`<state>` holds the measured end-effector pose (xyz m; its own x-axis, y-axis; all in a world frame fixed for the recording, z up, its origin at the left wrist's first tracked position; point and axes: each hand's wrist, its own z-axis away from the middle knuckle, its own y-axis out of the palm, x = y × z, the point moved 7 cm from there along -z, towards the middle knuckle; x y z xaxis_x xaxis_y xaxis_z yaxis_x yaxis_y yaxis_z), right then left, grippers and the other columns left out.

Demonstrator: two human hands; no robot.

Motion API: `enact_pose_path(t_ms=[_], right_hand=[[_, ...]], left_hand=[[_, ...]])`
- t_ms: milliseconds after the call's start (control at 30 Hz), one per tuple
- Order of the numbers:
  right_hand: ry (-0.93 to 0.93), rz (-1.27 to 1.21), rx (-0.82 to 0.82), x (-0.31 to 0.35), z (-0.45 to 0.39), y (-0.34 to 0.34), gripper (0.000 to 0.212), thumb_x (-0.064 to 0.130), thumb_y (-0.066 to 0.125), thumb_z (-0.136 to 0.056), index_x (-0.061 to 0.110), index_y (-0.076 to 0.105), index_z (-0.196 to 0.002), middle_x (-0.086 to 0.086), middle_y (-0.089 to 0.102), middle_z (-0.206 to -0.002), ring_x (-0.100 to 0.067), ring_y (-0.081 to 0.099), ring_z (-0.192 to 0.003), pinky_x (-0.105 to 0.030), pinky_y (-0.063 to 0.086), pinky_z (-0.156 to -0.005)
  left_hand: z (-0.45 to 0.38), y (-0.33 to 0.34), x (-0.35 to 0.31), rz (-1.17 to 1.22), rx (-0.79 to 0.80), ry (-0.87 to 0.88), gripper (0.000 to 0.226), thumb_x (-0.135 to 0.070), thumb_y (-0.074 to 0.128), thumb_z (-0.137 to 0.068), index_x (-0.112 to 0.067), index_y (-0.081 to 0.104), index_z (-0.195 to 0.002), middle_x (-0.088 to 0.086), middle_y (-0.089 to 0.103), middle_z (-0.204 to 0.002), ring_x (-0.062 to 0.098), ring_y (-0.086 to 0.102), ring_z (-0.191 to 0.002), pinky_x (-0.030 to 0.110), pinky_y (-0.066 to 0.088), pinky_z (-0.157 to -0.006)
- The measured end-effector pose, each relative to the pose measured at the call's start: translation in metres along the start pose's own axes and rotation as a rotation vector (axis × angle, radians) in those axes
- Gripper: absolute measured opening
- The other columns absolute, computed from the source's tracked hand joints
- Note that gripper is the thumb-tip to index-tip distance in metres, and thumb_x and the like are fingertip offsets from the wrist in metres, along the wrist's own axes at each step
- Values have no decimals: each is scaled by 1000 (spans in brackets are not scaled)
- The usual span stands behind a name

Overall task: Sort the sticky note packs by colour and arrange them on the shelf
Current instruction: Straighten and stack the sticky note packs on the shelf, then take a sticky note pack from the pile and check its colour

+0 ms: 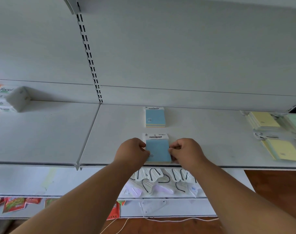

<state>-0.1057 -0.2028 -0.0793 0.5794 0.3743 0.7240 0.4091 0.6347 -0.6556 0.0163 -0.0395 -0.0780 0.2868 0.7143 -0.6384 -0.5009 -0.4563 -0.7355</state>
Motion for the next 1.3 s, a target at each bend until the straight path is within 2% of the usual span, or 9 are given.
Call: enact_pose_path(t_ms=[200, 333, 567, 667, 800, 1033, 1167, 1233, 1300], right_hand=[[-30, 69, -221, 6, 11, -40, 6, 24, 65, -83, 21, 65, -78, 12, 63, -70, -4, 58, -67, -12, 37, -56], [-61, 44, -302, 1, 13, -81, 8, 26, 65, -85, 19, 65, -80, 12, 62, -72, -4, 57, -68, -12, 37, -58], [-68, 75, -375, -47, -1, -164, 8, 25, 62, -87, 21, 63, -81, 13, 63, -77, -4, 58, -72, -14, 40, -60], [-74, 97, -381, -79, -16, -204, 6, 25, 62, -87, 20, 64, -84, 11, 64, -80, -9, 60, -73, -20, 45, -64], [-126, 184, -356, -117, -46, -259, 15, 26, 61, -88, 22, 68, -102, 7, 62, -102, -12, 60, -80, -24, 45, -78], [-124, 308, -328, -170, -103, -324, 26, 20, 60, -89, 15, 66, -114, -4, 58, -119, -21, 58, -109, -29, 43, -93], [-22, 453, -286, -190, -121, -332, 35, 24, 54, -89, 16, 60, -123, -8, 54, -126, -25, 56, -110, -38, 50, -91], [32, 482, -205, -197, -125, -328, 31, 27, 50, -91, 16, 55, -119, -9, 58, -117, -25, 55, -97, -35, 48, -75], [58, 470, -128, -197, -127, -323, 30, 27, 46, -94, 17, 49, -122, -7, 62, -114, -22, 53, -88, -30, 38, -68]], left_hand=[[21, -26, -32, 12, -236, 161, 21, -29, 53, -92, -23, 54, -112, -5, 56, -104, 13, 54, -80, 25, 41, -72], [29, -11, -86, 20, -217, 338, 14, -25, 53, -90, -23, 59, -102, -8, 56, -96, 10, 53, -79, 25, 42, -72], [20, 55, -174, 20, -104, 414, 14, -24, 53, -89, -24, 61, -101, -13, 51, -89, 6, 51, -76, 21, 36, -70], [8, 97, -212, 19, -64, 394, 15, -26, 52, -90, -25, 61, -102, -14, 53, -91, 6, 51, -78, 21, 36, -70], [-9, 156, -261, 72, -22, 285, 19, -27, 52, -91, -23, 61, -107, -10, 60, -93, 11, 55, -82, 24, 40, -71], [-36, 227, -319, 207, 80, 98, 29, -28, 52, -93, -22, 59, -120, -10, 61, -103, 9, 58, -85, 22, 44, -66], [-44, 256, -339, 344, 167, 27, 43, -27, 54, -93, -21, 51, -135, -6, 59, -125, 15, 56, -109, 26, 45, -88], [-48, 267, -345, 362, 211, -7, 23, -24, 53, -92, -31, 59, -113, -5, 58, -117, 17, 55, -103, 27, 41, -86], [-51, 272, -351, 384, 228, -26, 17, -19, 51, -92, -33, 48, -82, -4, 53, -98, 17, 49, -85, 27, 40, -73]])
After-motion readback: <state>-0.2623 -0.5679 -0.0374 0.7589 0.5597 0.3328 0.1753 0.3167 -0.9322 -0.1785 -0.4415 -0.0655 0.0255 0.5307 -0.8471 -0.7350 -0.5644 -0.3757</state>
